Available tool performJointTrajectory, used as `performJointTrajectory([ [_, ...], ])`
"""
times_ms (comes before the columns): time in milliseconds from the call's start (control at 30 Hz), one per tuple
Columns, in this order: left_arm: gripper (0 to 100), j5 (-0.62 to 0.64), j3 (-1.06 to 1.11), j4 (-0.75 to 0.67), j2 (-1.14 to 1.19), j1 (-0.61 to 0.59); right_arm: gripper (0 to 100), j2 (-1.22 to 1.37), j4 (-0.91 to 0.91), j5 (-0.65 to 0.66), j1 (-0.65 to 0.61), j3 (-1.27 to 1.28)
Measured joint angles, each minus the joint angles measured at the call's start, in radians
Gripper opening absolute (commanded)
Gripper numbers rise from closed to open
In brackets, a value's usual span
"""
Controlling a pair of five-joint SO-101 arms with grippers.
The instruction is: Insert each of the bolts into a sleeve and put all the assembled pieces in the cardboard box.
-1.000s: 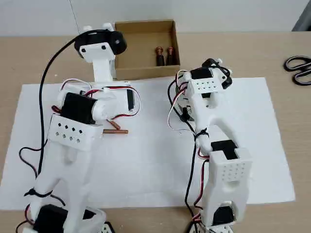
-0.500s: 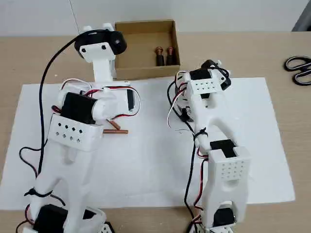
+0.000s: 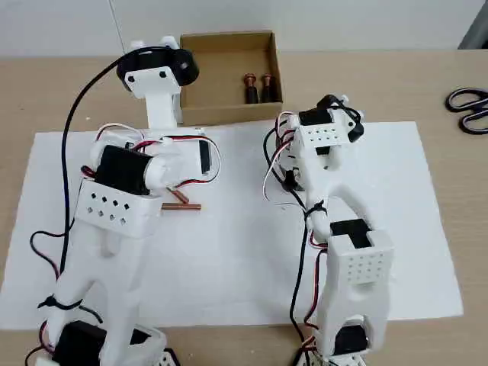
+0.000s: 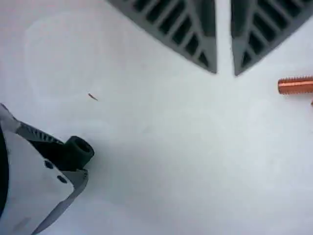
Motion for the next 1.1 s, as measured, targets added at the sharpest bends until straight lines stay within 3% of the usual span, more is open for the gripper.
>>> performJointTrajectory([
  [333, 1, 0.0, 0.0, 0.0, 0.0, 0.0, 0.2, -0.249, 0.169, 0.146, -0.051, 0.003],
  [733, 1, 0.002, -0.038, 0.0, 0.0, 0.0, 0.2, -0.542, 0.345, 0.683, -0.063, 0.003],
  [900, 1, 0.089, -0.219, -0.028, 0.0, 0.0, 0.3, -0.697, 0.348, 0.74, -0.063, 0.025],
  [1100, 1, 0.204, -0.311, -0.114, 0.0, -0.032, 0.3, -0.845, 0.348, 0.743, -0.064, 0.235],
])
